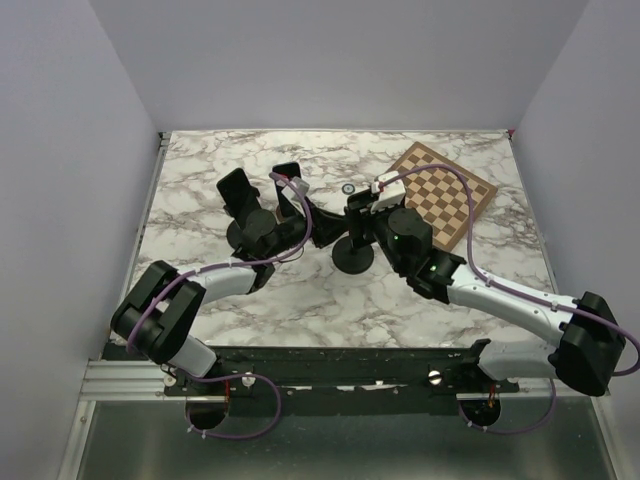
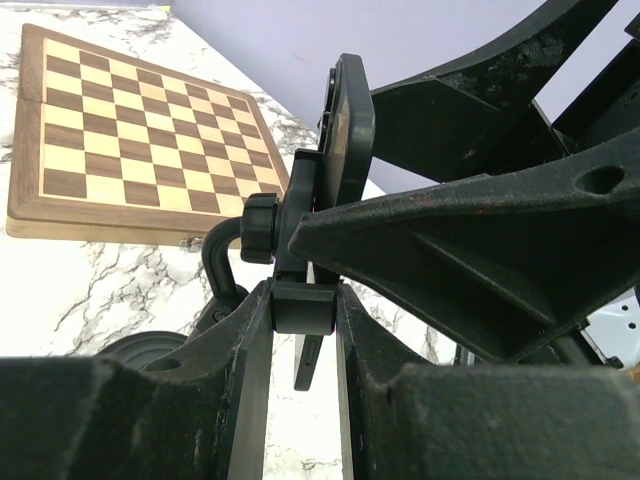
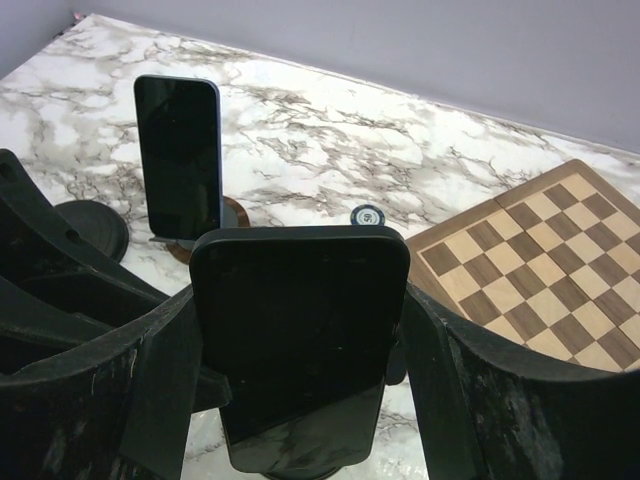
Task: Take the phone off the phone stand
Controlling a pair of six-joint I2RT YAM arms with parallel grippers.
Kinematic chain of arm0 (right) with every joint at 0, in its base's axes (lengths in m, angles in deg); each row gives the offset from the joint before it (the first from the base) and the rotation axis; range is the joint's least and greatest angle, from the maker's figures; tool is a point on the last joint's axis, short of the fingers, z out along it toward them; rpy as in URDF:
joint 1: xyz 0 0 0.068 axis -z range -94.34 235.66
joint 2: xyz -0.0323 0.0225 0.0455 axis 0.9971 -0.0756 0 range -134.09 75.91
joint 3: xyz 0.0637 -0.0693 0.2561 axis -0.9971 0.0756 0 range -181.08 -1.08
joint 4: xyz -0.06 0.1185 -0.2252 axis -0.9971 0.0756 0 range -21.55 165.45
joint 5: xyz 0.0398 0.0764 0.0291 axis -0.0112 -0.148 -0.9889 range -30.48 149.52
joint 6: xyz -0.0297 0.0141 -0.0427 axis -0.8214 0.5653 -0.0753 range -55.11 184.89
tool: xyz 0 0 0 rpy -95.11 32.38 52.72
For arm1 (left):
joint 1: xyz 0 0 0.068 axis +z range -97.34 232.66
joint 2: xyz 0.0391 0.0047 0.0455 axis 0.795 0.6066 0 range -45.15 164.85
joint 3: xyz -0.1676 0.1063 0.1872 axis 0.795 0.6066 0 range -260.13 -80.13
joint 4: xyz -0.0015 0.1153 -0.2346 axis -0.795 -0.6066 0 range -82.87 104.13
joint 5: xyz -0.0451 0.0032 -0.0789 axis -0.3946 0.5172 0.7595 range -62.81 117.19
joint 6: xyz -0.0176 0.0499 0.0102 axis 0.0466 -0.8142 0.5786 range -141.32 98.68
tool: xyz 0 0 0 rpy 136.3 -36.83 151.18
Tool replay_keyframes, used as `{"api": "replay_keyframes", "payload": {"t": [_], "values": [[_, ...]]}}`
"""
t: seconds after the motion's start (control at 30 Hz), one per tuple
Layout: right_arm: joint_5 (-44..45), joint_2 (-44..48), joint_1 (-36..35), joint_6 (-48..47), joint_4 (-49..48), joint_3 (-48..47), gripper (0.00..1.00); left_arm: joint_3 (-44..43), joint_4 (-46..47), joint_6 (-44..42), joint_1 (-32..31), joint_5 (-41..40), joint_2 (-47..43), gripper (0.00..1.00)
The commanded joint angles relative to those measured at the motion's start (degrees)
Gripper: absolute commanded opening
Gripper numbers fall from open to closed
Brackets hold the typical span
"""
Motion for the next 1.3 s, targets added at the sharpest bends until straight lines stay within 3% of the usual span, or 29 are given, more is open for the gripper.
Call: {"api": "replay_keyframes", "payload": {"t": [0.0, 0.3, 0.47, 0.83, 1.07, 1.27], "values": [[20.9, -0.9, 6.7, -8.7, 6.5, 0.3, 0.01, 5.4, -2.1, -1.8, 3.7, -4.1, 0.0, 0.0], [15.1, -0.1, 9.1, -6.2, 8.7, 0.1, 0.01, 7.6, 2.9, 1.8, 6.0, 0.0, 1.3, 0.0], [10.4, -0.2, 10.3, -6.3, 8.7, -0.1, 0.01, 7.7, 1.2, 2.0, 6.3, 0.8, -0.5, 0.0], [-14.3, 1.0, 17.2, -5.3, 12.1, -1.5, 0.01, 6.4, 6.3, 5.0, 7.7, 7.2, 4.6, 0.0], [-20.6, 2.4, 17.3, -1.8, 13.4, -2.6, 0.01, 4.5, 5.4, 5.6, 7.4, 6.3, 5.6, 0.0], [-28.2, 5.8, 17.3, 7.1, 14.3, -3.4, 0.01, 1.4, -2.4, 5.9, 4.6, -0.5, 4.4, 0.0]]}}
